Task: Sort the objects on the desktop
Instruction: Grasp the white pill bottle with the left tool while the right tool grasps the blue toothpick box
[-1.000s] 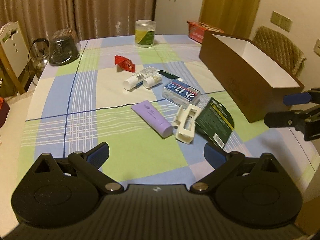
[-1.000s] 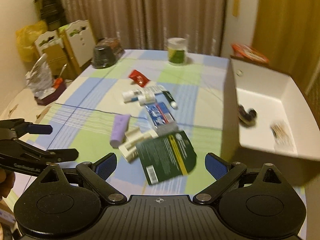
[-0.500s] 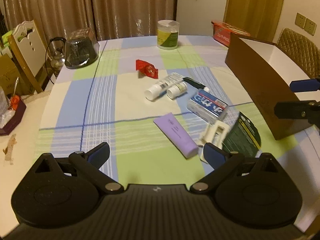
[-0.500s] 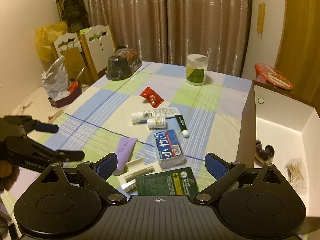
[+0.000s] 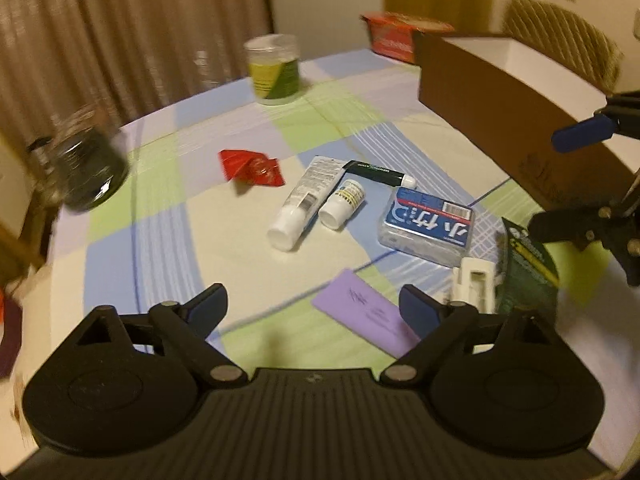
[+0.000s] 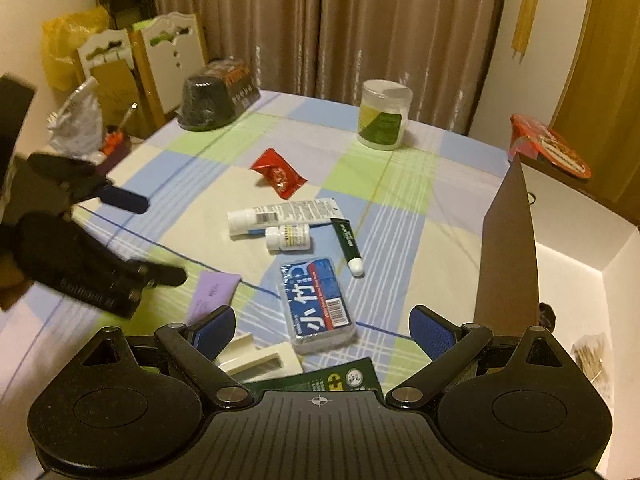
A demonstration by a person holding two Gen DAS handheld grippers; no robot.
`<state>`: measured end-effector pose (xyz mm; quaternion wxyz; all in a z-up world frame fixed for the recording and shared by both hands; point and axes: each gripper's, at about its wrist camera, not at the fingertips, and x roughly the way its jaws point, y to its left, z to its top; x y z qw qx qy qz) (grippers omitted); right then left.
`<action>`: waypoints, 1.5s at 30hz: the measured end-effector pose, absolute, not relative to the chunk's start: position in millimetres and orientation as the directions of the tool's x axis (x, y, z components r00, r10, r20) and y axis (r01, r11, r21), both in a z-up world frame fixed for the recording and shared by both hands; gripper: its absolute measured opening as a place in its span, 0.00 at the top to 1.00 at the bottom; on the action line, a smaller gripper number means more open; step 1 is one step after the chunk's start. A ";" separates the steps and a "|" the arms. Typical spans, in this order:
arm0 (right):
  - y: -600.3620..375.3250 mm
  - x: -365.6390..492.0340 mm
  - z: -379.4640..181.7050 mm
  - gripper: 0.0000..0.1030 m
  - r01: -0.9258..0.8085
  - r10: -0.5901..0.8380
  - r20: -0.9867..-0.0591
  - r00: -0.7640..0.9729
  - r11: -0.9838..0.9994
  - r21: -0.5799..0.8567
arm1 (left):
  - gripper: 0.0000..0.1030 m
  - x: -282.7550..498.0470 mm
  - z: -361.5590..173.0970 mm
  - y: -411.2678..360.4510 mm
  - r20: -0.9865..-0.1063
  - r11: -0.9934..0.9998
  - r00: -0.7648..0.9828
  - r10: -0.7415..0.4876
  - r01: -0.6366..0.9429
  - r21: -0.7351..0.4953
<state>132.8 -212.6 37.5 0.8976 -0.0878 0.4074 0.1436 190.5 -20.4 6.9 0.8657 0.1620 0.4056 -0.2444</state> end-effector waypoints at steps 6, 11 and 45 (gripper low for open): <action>-210.9 146.9 27.9 0.06 -0.285 0.114 -0.773 0.624 0.954 -0.089 | 0.35 235.4 -8.0 -32.3 -0.788 0.823 0.449 -0.420 0.555 -0.122; -214.2 152.0 18.8 0.06 -0.297 0.091 -0.785 0.613 0.947 -0.122 | 0.36 259.3 -26.5 -47.7 -0.788 0.865 0.425 -0.446 0.432 -0.256; -212.3 196.4 -27.4 0.06 -0.436 0.236 -0.813 0.532 0.900 -0.024 | 0.57 298.4 -52.1 -86.2 -0.839 0.950 0.450 -0.308 0.186 -0.249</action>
